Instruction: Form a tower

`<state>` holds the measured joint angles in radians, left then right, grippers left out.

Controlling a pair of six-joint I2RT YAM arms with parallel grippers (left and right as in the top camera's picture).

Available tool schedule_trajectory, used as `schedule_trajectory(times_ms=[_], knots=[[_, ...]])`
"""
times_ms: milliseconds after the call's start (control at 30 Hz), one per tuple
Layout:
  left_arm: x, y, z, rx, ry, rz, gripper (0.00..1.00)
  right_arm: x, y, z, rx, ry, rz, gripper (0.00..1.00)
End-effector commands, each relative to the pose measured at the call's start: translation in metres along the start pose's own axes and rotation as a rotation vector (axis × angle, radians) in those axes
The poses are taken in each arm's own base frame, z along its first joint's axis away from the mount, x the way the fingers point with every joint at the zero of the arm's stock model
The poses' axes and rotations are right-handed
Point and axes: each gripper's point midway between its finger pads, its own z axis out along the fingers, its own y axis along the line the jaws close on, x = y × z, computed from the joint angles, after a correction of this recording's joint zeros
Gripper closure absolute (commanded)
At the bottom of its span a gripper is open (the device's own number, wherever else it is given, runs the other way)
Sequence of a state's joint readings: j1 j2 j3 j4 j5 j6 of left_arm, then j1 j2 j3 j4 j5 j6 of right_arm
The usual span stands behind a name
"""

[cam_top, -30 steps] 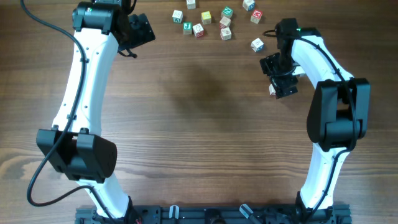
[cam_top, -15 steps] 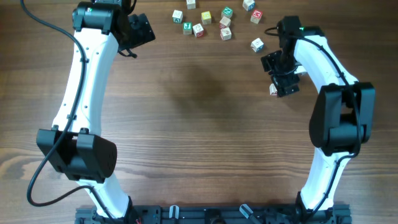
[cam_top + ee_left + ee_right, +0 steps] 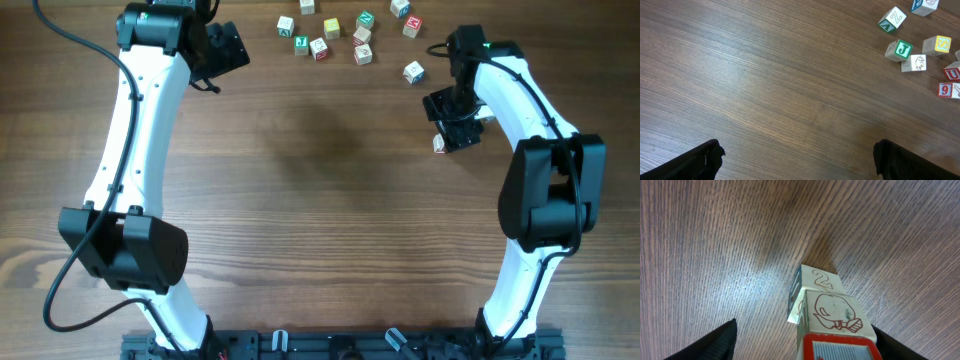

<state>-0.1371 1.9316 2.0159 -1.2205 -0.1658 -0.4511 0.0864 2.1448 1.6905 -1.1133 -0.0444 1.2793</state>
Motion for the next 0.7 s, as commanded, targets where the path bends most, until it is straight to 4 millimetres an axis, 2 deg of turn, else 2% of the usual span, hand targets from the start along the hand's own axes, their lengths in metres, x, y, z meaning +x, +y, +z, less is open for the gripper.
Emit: schedule_trajectory(times_ms=[0, 367, 667], knots=[[-0.0024, 0.0008, -0.0104, 0.015, -0.018, -0.008, 0.0, 0.0023, -0.0048, -0.0041, 0.004, -0.01, -0.003, 0.3], [-0.0023, 0.0007, -0.0103, 0.015, -0.018, -0.008, 0.0, 0.0027, -0.0079, -0.0013, 0.014, -0.009, -0.003, 0.47], [-0.0023, 0.0007, -0.0103, 0.015, -0.018, -0.008, 0.0, 0.0039, -0.0076, -0.0013, 0.012, -0.002, -0.001, 0.55]])
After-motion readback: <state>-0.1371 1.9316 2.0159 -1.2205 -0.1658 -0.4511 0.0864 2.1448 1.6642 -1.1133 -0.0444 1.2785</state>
